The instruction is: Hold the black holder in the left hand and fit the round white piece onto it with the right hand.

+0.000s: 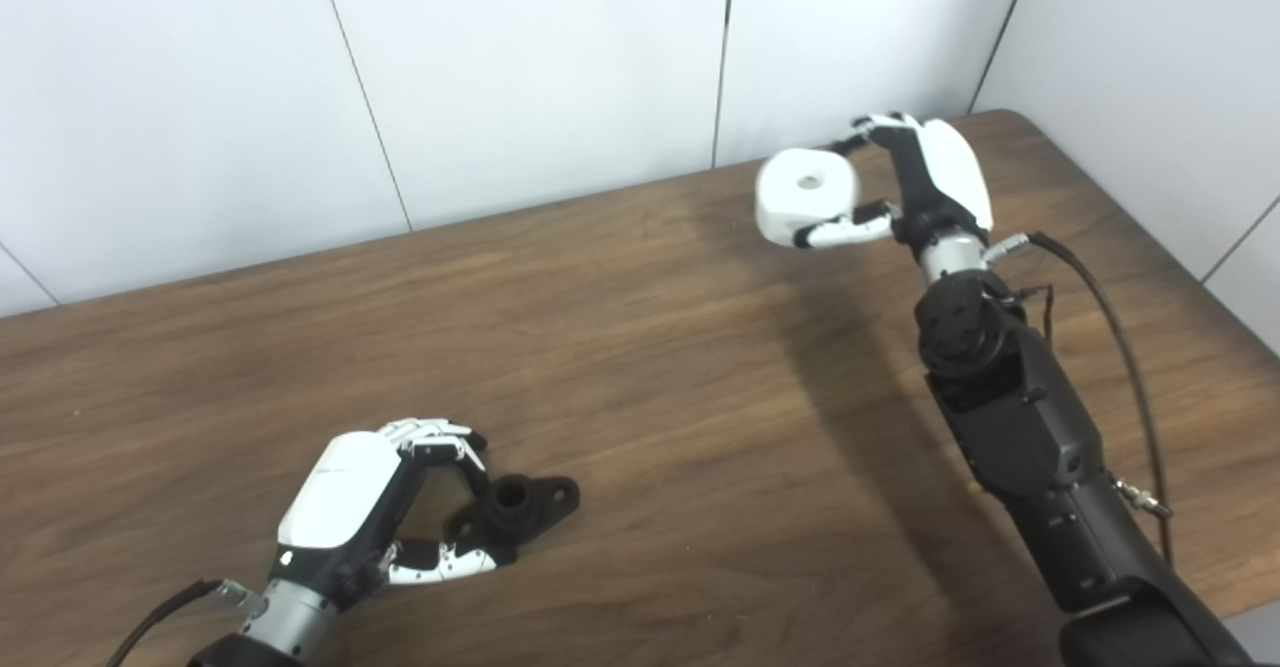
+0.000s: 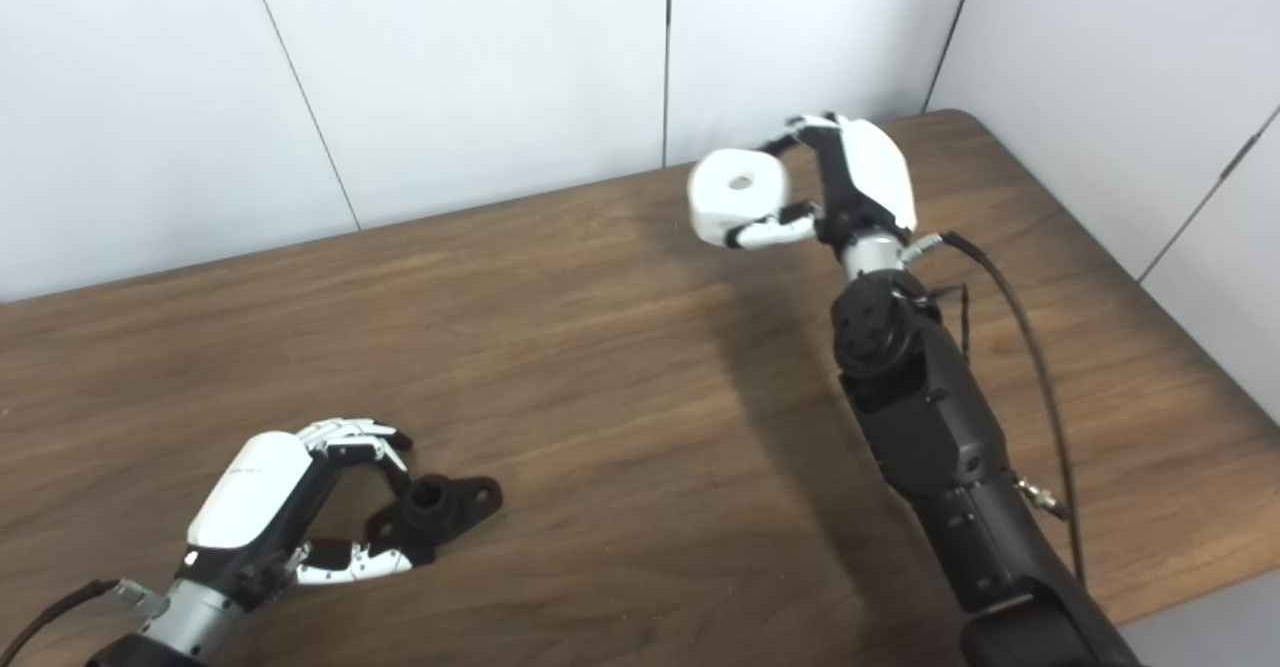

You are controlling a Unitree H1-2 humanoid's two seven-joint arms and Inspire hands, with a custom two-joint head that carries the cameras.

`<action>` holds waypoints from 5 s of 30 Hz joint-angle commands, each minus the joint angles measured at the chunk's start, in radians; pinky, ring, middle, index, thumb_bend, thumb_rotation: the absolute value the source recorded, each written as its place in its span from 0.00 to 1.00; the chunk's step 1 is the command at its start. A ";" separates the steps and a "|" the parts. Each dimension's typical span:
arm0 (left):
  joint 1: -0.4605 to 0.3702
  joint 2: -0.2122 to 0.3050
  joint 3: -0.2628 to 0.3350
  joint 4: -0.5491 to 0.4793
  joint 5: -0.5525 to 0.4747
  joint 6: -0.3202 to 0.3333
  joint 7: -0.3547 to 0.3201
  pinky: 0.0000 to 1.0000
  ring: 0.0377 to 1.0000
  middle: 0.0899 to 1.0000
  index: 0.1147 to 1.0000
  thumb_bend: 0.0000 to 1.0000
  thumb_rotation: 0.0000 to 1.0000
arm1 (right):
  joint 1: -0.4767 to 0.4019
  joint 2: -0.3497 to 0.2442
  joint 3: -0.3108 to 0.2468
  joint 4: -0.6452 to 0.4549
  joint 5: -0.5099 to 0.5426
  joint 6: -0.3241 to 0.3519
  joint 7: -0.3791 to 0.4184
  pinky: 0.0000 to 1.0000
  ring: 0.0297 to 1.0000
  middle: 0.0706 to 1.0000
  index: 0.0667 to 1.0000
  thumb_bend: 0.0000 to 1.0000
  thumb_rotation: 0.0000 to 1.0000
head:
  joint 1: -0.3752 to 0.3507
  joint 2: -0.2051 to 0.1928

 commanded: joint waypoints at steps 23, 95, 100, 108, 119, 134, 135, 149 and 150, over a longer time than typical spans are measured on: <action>0.013 -0.035 -0.053 -0.021 0.063 0.109 -0.045 0.88 0.81 0.74 0.42 0.52 0.05 | 0.050 0.063 0.088 -0.476 -0.096 0.075 0.471 0.86 0.89 0.81 0.45 0.53 0.14 | 0.251 0.084; -0.004 -0.073 -0.103 -0.033 0.085 0.191 -0.039 0.90 0.83 0.75 0.42 0.52 0.05 | 0.158 0.216 0.243 -0.521 -0.040 -0.035 0.483 1.00 0.91 0.80 0.44 0.53 0.14 | 0.319 0.157; -0.006 -0.074 -0.104 -0.033 0.089 0.196 -0.040 0.90 0.82 0.75 0.42 0.52 0.06 | 0.157 0.216 0.248 -0.513 -0.036 -0.035 0.484 1.00 0.91 0.81 0.44 0.53 0.14 | 0.321 0.158; -0.007 -0.073 -0.105 -0.035 0.089 0.196 -0.037 0.90 0.83 0.75 0.42 0.52 0.05 | 0.157 0.219 0.256 -0.499 -0.040 -0.035 0.479 1.00 0.91 0.81 0.44 0.53 0.14 | 0.320 0.158; -0.006 -0.071 -0.106 -0.039 0.090 0.202 -0.043 0.90 0.83 0.75 0.42 0.52 0.06 | 0.152 0.222 0.264 -0.472 -0.044 -0.038 0.472 1.00 0.91 0.81 0.44 0.52 0.14 | 0.322 0.159; -0.006 -0.070 -0.106 -0.044 0.087 0.199 -0.043 0.90 0.83 0.75 0.42 0.52 0.06 | 0.165 0.219 0.271 -0.454 -0.038 -0.055 0.445 1.00 0.92 0.81 0.44 0.52 0.14 | 0.315 0.157; -0.007 -0.070 -0.106 -0.044 0.087 0.199 -0.043 0.90 0.83 0.75 0.42 0.52 0.06 | 0.164 0.219 0.272 -0.454 -0.038 -0.055 0.444 1.00 0.92 0.81 0.44 0.52 0.14 | 0.315 0.157; -0.009 -0.064 -0.103 -0.051 0.086 0.204 -0.051 0.90 0.83 0.75 0.42 0.52 0.06 | 0.159 0.226 0.285 -0.420 -0.051 -0.064 0.416 1.00 0.91 0.80 0.44 0.52 0.14 | 0.312 0.155; -0.009 -0.065 -0.103 -0.051 0.085 0.204 -0.051 0.90 0.83 0.75 0.42 0.52 0.05 | 0.160 0.225 0.286 -0.417 -0.052 -0.065 0.415 1.00 0.91 0.80 0.44 0.52 0.14 | 0.312 0.155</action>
